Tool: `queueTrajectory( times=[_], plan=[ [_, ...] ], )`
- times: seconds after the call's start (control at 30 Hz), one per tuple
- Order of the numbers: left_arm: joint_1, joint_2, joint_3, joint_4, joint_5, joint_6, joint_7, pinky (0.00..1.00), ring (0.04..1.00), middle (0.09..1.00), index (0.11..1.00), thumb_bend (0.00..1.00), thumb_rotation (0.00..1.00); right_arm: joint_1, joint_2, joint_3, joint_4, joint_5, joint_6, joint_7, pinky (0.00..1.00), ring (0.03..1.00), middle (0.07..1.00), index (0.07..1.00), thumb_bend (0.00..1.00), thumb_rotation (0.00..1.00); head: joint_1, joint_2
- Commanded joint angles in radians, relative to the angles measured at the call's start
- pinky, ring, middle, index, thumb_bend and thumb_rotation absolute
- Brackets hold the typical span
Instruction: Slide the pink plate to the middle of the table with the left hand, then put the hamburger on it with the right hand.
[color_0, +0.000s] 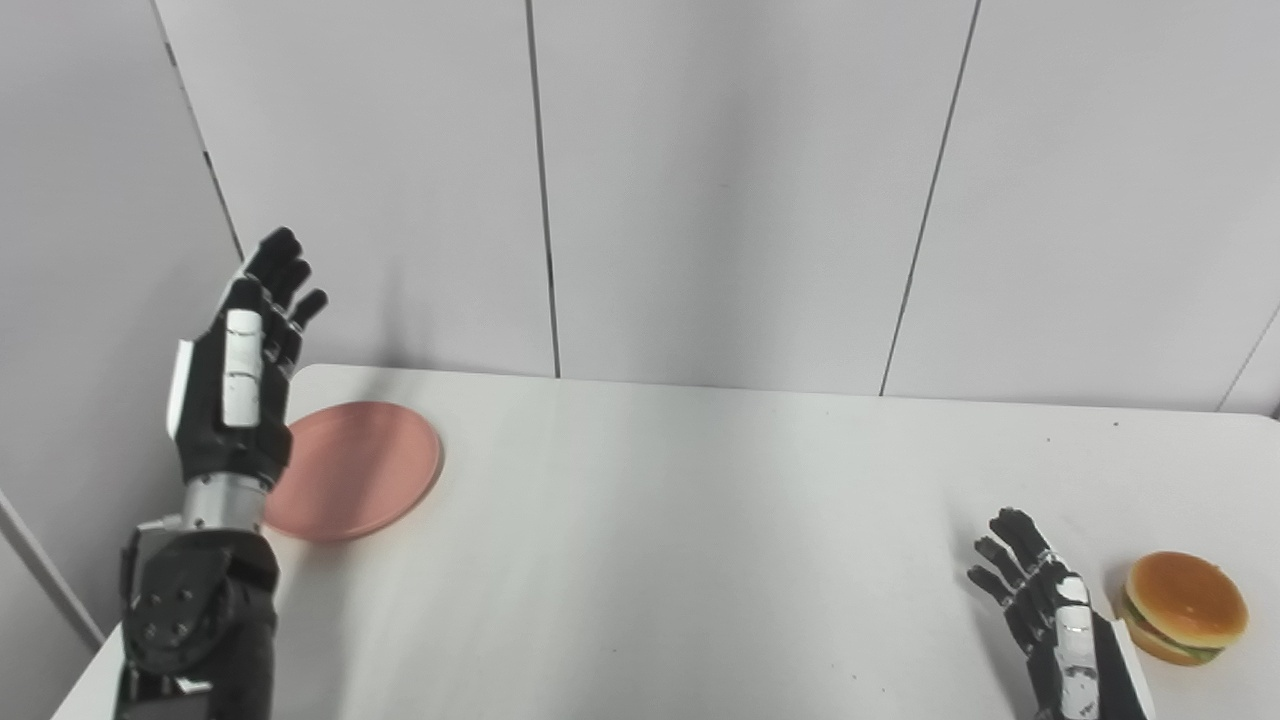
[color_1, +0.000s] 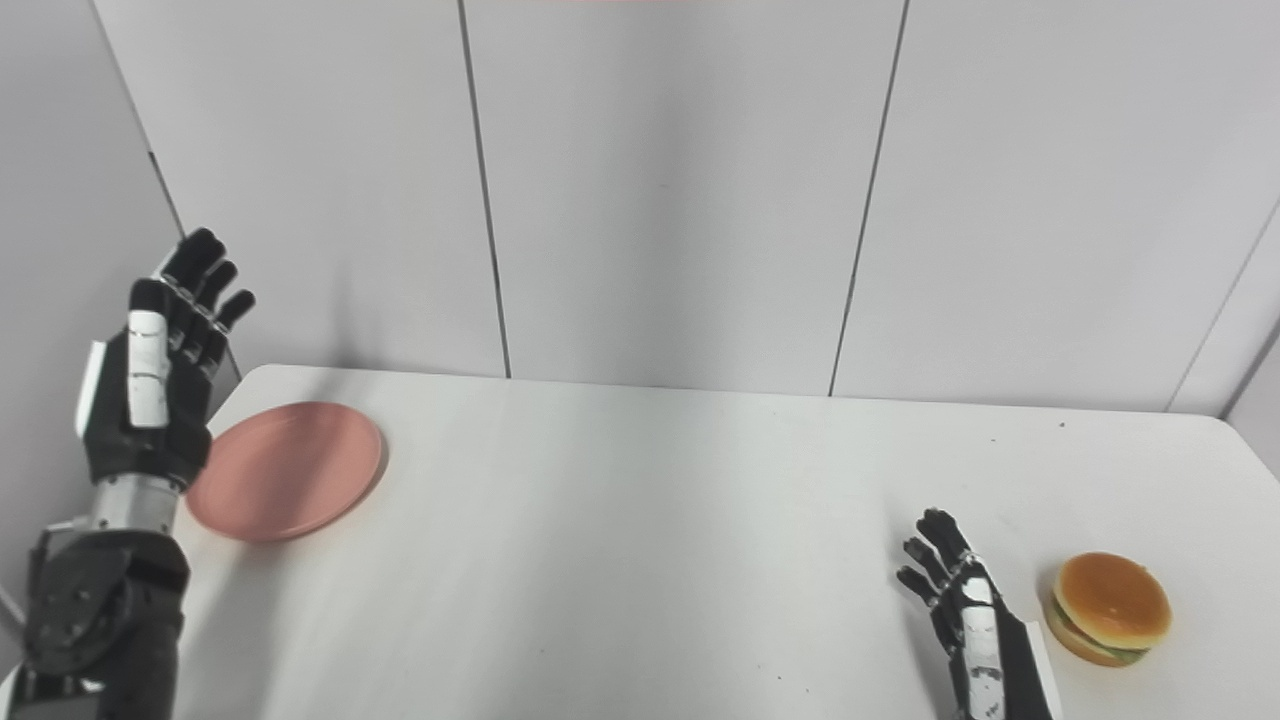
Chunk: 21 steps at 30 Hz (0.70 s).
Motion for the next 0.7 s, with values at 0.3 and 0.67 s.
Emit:
queueTrajectory(
  times=[0.3, 0.67],
  plan=[
    [-0.142, 0.148, 0.085, 0.339, -0.08, -0.083, -0.06, 0.95, 0.974, 0.955, 0.855, 0.82, 0.83, 0.058, 0.038, 0.016, 0.063, -0.004, -0.019, -0.002, 0.83, 0.864, 0.905, 0.922, 0.82, 1.0, -0.006, 0.014],
    [-0.176, 0.175, 0.123, 0.623, -0.115, -0.201, -0.095, 0.94, 0.965, 0.95, 0.876, 0.81, 0.85, 0.066, 0.035, 0.013, 0.04, -0.001, 0.001, -0.004, 0.83, 0.857, 0.904, 0.92, 0.8, 1.0, -0.008, 0.031]
  ],
)
